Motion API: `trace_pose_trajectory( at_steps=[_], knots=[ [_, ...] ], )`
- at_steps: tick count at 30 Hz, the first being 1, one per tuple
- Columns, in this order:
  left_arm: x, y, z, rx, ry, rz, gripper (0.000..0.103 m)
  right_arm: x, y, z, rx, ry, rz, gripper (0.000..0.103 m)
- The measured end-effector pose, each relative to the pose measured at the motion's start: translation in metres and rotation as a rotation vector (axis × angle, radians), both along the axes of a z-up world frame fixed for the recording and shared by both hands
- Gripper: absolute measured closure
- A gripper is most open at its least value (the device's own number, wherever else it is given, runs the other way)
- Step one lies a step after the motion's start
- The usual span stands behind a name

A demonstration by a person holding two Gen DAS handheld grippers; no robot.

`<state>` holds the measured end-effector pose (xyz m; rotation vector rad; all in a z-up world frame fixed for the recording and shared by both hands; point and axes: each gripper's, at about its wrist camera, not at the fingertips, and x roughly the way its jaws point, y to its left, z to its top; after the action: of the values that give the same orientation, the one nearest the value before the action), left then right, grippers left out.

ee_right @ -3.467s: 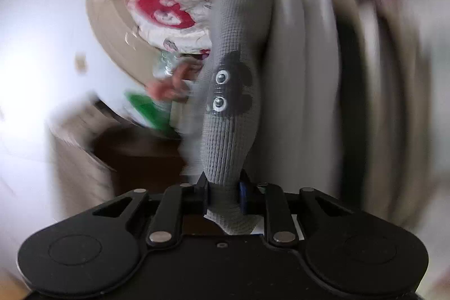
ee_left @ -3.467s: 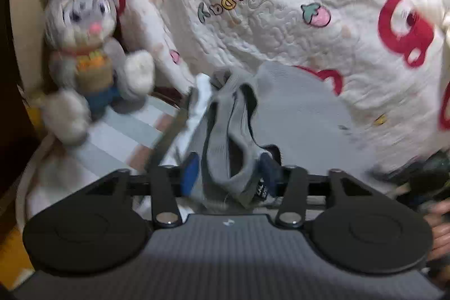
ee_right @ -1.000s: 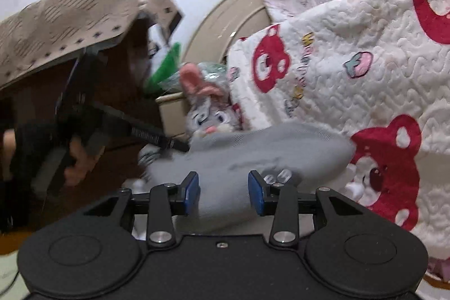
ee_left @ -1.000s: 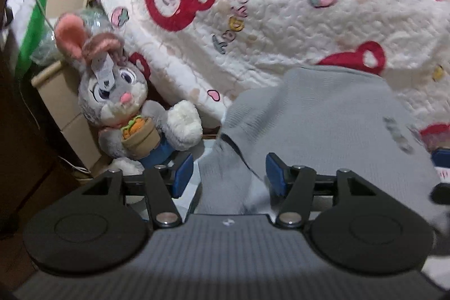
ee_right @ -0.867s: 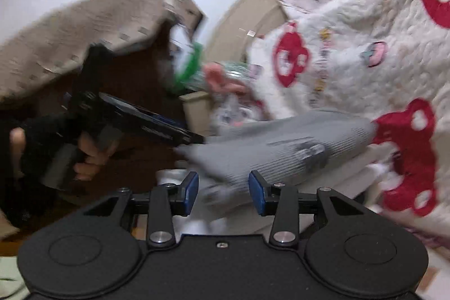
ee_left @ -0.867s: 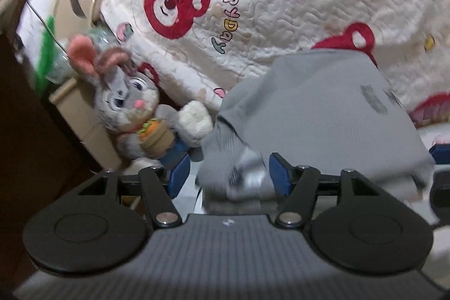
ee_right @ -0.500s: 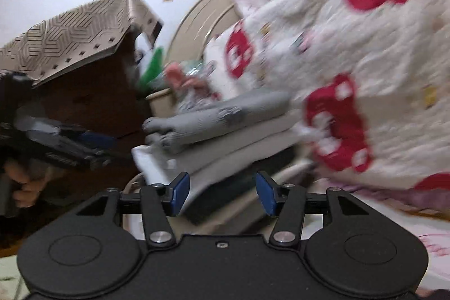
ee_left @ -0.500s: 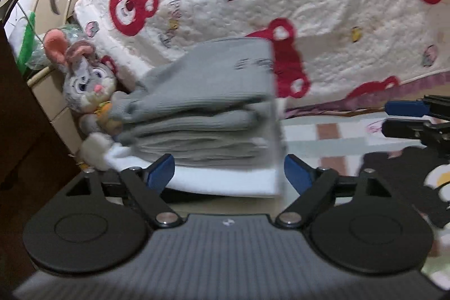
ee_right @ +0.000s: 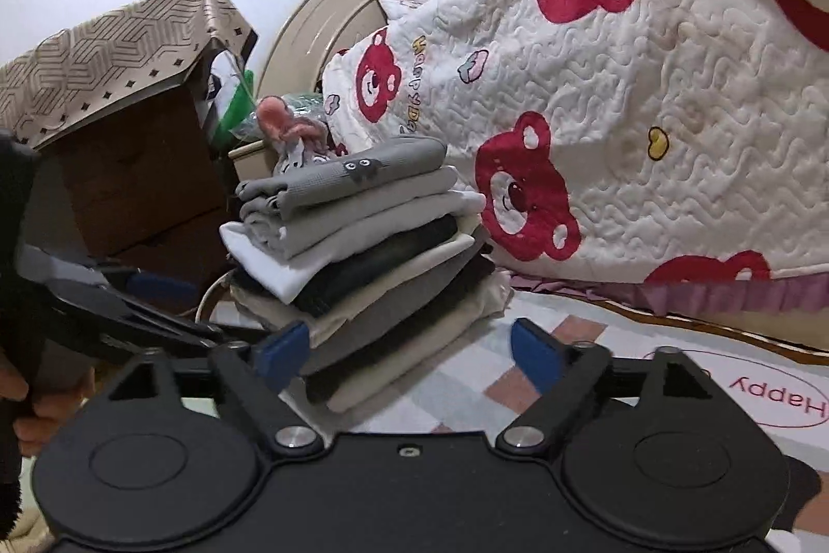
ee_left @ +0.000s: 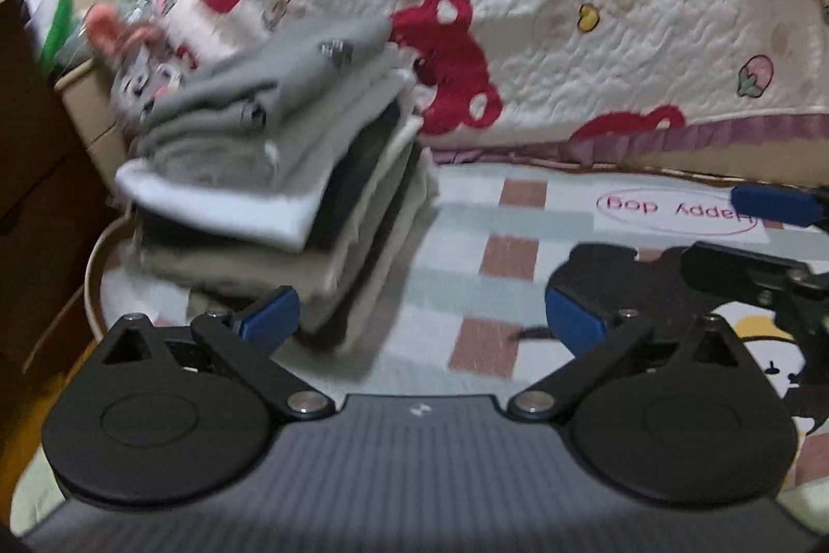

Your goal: Fold clothes

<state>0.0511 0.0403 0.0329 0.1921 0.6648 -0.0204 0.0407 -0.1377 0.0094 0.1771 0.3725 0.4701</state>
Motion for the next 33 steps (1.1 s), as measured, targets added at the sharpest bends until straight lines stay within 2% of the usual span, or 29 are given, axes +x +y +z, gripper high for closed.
trace_pose_trajectory(
  at_steps=[5, 8, 13, 17, 23, 33],
  knots=[
    [-0.028, -0.014, -0.001, 0.017, -0.027, 0.028, 0.0, -0.019, -0.007, 0.005, 0.045, -0.021, -0.004, 0.013],
    [-0.039, -0.02, 0.001, 0.026, -0.034, 0.05, 0.0, -0.024, -0.007, 0.007, 0.037, -0.017, 0.012, 0.013],
    [-0.045, -0.023, 0.004, 0.006, -0.031, 0.069, 0.0, -0.029, -0.003, 0.007, 0.001, -0.001, 0.047, 0.011],
    [-0.05, -0.028, -0.002, 0.022, -0.014, 0.065, 0.0, -0.033, -0.002, 0.004, -0.031, 0.02, 0.046, 0.01],
    [-0.056, -0.024, -0.007, -0.038, -0.006, 0.101, 0.0, -0.037, -0.004, 0.0, -0.042, 0.055, 0.029, 0.01],
    [-0.057, -0.024, -0.01, -0.029, 0.018, 0.113, 0.0, -0.038, -0.002, -0.002, -0.053, 0.072, 0.049, 0.01]
  ],
)
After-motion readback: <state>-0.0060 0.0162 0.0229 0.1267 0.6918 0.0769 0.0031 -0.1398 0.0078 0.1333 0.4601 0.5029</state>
